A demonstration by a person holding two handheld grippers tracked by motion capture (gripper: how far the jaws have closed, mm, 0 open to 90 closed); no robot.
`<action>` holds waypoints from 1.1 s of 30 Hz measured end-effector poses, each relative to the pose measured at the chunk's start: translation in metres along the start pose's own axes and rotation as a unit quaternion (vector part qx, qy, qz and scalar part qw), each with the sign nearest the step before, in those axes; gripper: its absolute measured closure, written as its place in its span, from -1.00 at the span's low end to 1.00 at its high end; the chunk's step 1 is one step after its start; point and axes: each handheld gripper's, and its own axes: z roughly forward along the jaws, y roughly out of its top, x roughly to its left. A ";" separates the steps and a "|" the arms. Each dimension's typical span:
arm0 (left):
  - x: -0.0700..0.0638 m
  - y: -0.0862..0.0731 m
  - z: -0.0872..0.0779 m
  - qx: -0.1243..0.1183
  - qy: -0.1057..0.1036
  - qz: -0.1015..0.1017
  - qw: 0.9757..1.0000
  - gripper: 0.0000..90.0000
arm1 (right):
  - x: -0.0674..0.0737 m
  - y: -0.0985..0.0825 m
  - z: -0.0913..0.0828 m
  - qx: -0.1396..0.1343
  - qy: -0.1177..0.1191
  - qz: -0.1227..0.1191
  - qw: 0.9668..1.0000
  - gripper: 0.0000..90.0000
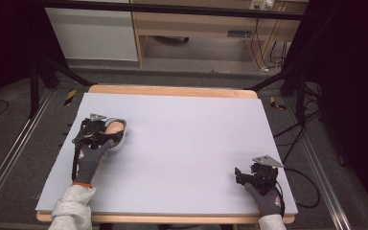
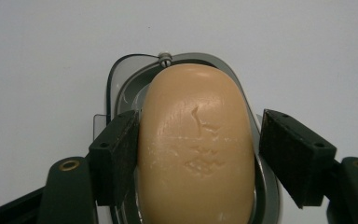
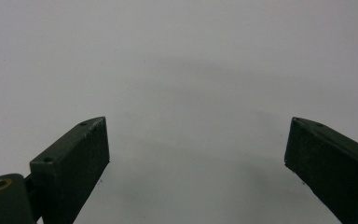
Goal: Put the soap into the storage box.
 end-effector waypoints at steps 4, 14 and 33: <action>0.000 0.000 -0.001 -0.006 0.000 -0.001 1.000 -0.38 | 0.000 0.000 0.000 -0.001 0.000 0.000 1.000 -0.85; -0.005 0.003 -0.013 -0.027 -0.015 0.005 1.000 -0.38 | 0.000 0.000 0.000 -0.001 0.000 0.000 1.000 -0.85; -0.029 -0.022 -0.049 -0.058 -0.062 0.032 0.996 -0.34 | -0.005 0.000 -0.004 -0.010 -0.003 0.009 1.000 -0.85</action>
